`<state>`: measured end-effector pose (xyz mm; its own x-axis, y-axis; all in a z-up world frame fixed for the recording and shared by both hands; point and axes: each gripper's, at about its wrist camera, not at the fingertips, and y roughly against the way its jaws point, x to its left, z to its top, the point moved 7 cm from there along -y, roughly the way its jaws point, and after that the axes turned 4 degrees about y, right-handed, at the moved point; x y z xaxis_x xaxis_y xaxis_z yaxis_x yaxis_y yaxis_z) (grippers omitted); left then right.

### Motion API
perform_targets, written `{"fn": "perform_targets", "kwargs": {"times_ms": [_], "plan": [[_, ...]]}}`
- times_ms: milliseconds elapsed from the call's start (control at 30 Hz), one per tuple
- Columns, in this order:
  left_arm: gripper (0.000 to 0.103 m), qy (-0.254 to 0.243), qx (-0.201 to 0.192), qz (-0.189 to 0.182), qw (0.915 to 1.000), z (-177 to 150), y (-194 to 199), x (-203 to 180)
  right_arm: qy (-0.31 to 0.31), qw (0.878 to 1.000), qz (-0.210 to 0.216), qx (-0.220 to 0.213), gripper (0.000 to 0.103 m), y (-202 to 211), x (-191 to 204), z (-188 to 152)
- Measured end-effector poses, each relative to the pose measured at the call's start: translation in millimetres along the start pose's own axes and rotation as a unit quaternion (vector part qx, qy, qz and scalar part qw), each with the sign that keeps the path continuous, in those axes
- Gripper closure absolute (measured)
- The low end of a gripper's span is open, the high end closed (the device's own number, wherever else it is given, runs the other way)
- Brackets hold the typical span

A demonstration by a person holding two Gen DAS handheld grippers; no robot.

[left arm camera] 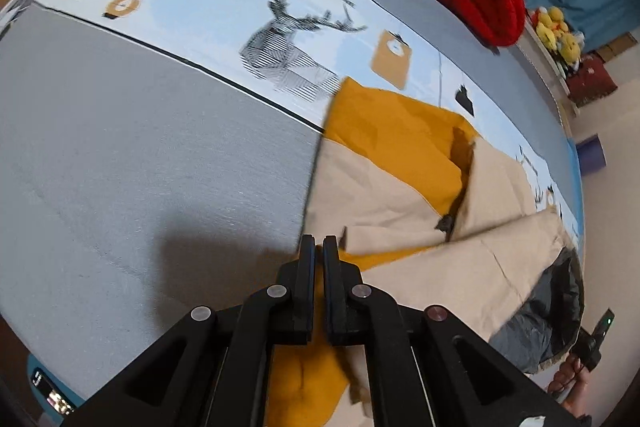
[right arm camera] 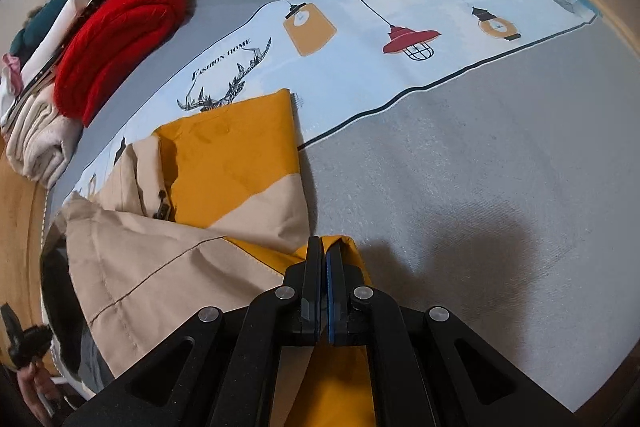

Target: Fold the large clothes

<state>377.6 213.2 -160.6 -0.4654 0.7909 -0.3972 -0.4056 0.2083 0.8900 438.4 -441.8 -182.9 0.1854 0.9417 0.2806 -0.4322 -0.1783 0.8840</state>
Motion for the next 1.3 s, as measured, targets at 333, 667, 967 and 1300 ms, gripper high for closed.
{"fn": "perform_targets", "kwargs": {"times_ms": [333, 667, 967, 1300], "plan": [[0.095, 0.012, -0.018, 0.0, 0.9998, -15.8, 20.7, 14.5, -0.007, 0.999, -0.025, -0.044, 0.096, 38.5, -4.8, -5.7], [0.075, -0.071, 0.047, 0.122, 0.9889, -49.7, 1.3, 31.5, 0.005, 1.0, -0.012, -0.006, 0.083, 61.0, -12.1, -29.8], [0.063, -0.169, 0.069, 0.132, 0.9744, -71.4, -15.6, -2.4, 0.149, 0.981, -0.047, 0.111, 0.082, 18.1, 20.7, -83.0], [0.051, -0.223, 0.03, 0.137, 0.9648, -58.9, -26.1, -44.7, 0.171, 0.981, -0.095, 0.004, 0.082, 22.3, 45.9, -50.9]]}}
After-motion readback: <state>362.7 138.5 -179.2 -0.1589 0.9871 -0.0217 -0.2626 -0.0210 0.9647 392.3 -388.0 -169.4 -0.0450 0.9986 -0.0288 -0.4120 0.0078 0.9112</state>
